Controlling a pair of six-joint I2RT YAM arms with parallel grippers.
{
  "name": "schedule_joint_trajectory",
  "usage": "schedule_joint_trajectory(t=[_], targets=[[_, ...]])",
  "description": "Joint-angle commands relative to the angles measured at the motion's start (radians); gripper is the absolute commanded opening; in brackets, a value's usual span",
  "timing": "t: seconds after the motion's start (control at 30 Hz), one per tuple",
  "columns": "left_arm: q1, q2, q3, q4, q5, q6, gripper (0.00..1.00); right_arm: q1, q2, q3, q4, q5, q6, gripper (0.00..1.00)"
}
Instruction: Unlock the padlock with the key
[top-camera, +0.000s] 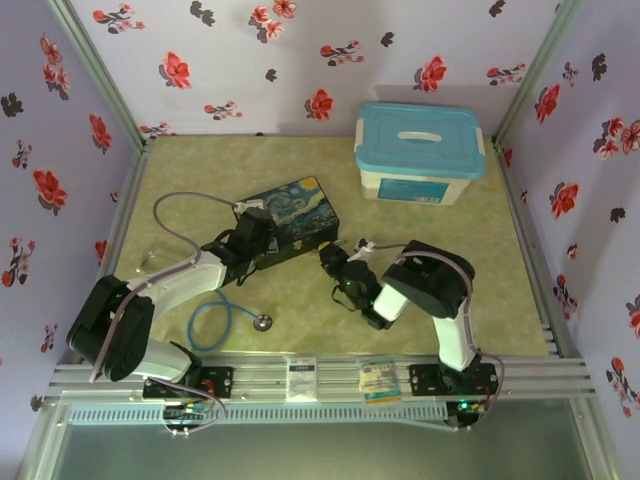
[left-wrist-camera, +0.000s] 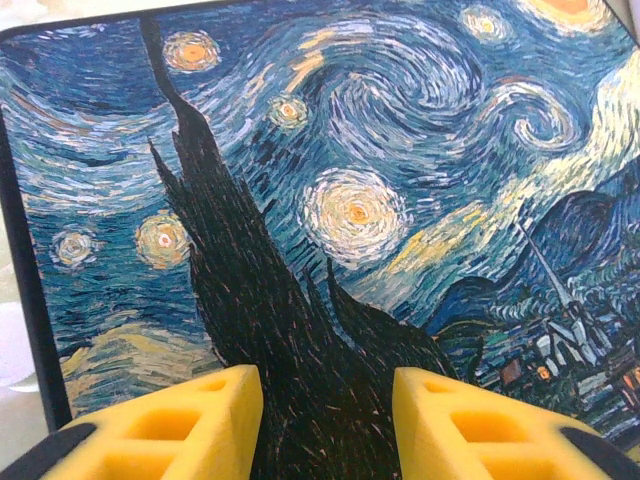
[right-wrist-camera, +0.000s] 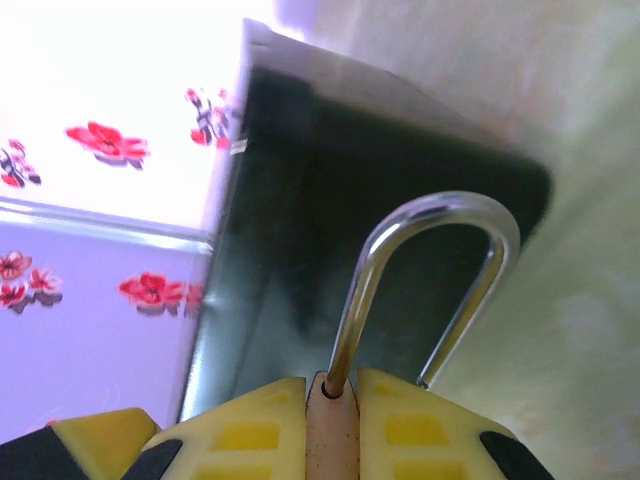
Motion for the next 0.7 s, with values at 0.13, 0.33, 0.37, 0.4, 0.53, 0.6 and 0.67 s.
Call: schedule_joint_trajectory(t=[0.13, 0.33, 0.37, 0.4, 0.53, 0.6, 0.67], targets=[[0.012, 0.0, 0.042, -0.225, -0.007, 0.047, 0.45, -0.068, -0.333, -0.125, -0.465, -0.456, -0.06, 0.0], [0.02, -0.012, 0.175, -0.29, -0.03, 0.11, 0.67, -0.159, -0.597, -0.058, -1.04, -0.662, -0.227, 0.0], [0.021, -0.019, 0.191, -0.298, -0.05, 0.111, 0.71, -0.177, -0.623, -0.039, -1.118, -0.693, -0.263, 0.0], [0.023, -0.025, 0.2, -0.304, -0.07, 0.107, 0.73, -0.194, -0.644, -0.025, -1.173, -0.724, -0.288, 0.0], [0.074, -0.041, 0.206, -0.328, -0.077, 0.041, 0.76, -0.279, -0.697, -0.025, -1.225, -0.845, -0.328, 0.0], [0.106, -0.038, 0.183, -0.3, -0.074, 0.018, 0.78, -0.307, -0.687, -0.012, -1.244, -0.889, -0.37, 0.0], [0.144, -0.018, 0.175, -0.272, -0.055, 0.0, 0.78, -0.32, -0.64, 0.002, -1.183, -0.953, -0.371, 0.0]])
